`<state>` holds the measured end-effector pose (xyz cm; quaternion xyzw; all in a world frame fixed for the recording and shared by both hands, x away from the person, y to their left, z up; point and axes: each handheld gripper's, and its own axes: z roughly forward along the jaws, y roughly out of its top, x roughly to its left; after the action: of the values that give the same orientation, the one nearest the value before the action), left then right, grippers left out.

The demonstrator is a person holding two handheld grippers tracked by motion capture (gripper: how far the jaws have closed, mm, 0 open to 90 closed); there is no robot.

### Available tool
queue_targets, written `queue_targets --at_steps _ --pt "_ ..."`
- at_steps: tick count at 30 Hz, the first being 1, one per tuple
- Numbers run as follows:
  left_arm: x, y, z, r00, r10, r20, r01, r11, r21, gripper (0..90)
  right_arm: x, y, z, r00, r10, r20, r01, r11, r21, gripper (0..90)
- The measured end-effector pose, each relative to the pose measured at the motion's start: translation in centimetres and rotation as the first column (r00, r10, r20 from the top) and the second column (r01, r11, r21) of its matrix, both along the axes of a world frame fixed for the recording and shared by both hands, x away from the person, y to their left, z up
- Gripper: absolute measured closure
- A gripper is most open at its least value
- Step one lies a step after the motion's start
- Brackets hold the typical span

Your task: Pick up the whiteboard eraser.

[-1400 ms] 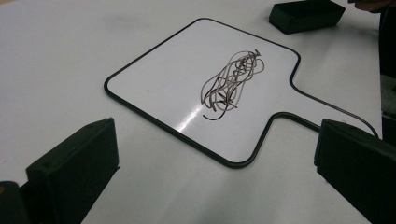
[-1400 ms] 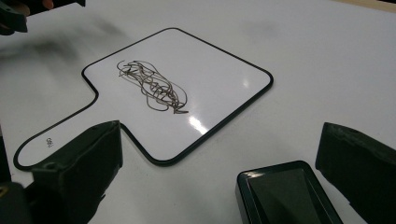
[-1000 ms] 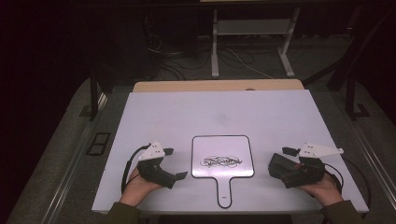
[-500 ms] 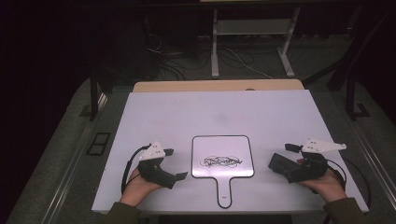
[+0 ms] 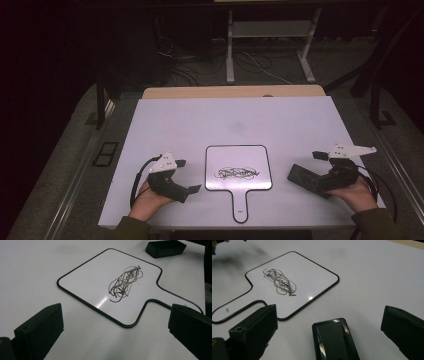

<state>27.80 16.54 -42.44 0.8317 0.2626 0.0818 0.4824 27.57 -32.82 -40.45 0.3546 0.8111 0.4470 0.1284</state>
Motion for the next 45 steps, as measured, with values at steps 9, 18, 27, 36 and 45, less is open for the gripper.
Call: queue_targets --at_steps 9,18,27,36,45 --pt "0.1 0.1 -0.1 1.0 0.001 -0.004 -0.001 1.0 -0.01 0.0 0.8 -0.1 0.1 0.9996 0.013 -0.025 -0.015 0.996 -0.091 0.0" --pt "0.0 0.0 -0.1 1.0 0.002 -0.002 -0.002 1.0 -0.006 0.0 1.1 0.2 -0.3 0.995 0.057 -0.083 -0.069 0.985 -0.161 2.5" --pt "-0.1 -0.1 0.0 1.0 -0.004 -0.002 0.004 1.0 -0.008 0.0 0.9 0.7 -0.8 0.989 0.042 -0.142 -0.08 0.958 -0.274 2.6" --pt "-0.1 -0.1 0.0 1.0 -0.01 0.0 0.01 0.9999 -0.002 0.0 1.1 0.6 -1.6 0.9791 0.053 -0.196 -0.118 0.936 -0.331 8.2" --pt "-0.2 -0.2 -0.1 0.9999 -0.015 -0.003 0.015 0.9999 -0.003 0.0 1.1 0.3 -2.2 0.9701 0.062 -0.234 -0.146 0.922 -0.359 21.9"
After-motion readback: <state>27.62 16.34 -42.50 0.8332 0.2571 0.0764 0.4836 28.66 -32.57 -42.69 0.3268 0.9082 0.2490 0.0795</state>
